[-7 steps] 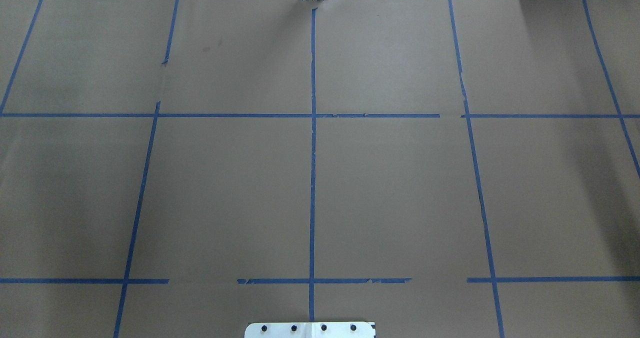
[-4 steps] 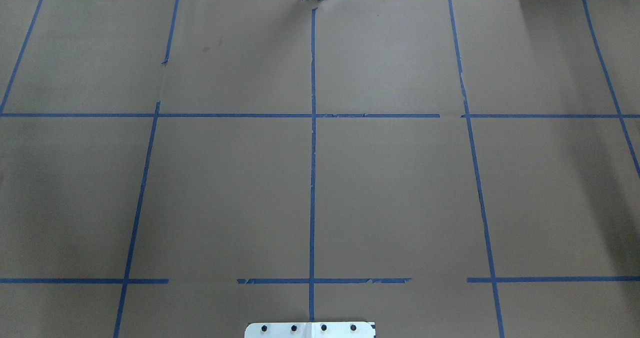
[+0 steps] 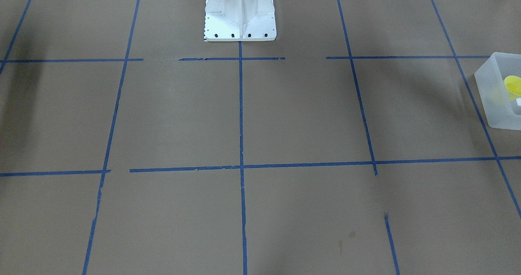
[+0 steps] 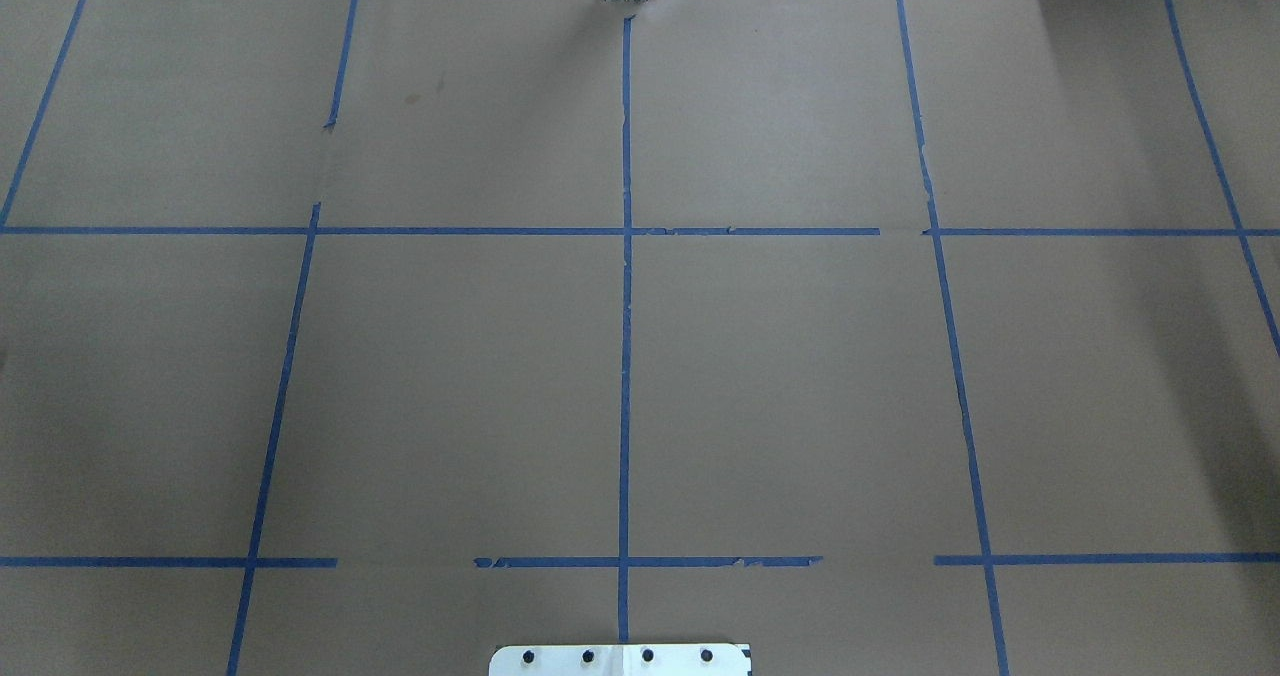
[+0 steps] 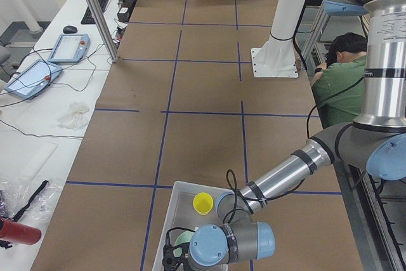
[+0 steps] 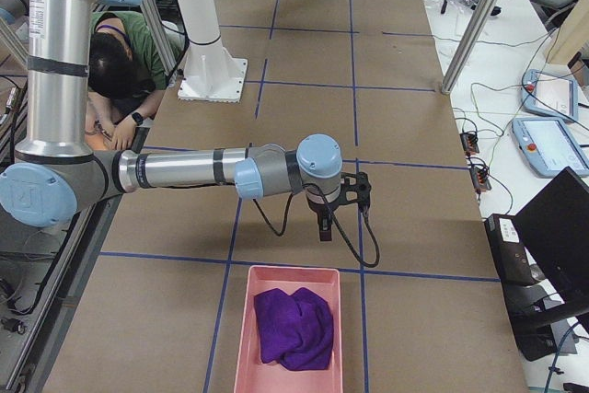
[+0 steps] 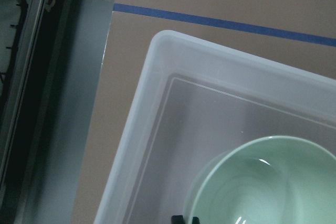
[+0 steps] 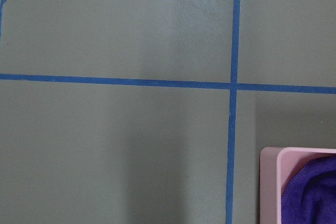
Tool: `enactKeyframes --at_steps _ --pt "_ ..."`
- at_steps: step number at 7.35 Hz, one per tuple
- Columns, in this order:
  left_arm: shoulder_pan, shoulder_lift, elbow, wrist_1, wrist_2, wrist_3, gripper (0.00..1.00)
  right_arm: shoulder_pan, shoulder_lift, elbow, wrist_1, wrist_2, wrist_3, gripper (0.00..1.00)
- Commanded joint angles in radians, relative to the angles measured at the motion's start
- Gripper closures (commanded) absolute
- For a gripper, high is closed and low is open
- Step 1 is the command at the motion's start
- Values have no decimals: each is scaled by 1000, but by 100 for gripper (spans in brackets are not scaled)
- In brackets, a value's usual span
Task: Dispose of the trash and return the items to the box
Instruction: 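Lower the green bowl into the clear bin and open the left gripper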
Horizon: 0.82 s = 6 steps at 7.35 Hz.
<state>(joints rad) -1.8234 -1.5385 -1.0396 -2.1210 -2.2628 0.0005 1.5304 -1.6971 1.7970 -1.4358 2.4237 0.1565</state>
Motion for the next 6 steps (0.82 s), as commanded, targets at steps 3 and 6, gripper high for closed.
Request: enactKeyframes --at_steps 3,6 --pt "-1 0 -132 6 9 -19 0 1 -1 5 0 2 0 0" --pt "1 87 -469 -7 20 -19 0 2 -4 5 0 2 2 0"
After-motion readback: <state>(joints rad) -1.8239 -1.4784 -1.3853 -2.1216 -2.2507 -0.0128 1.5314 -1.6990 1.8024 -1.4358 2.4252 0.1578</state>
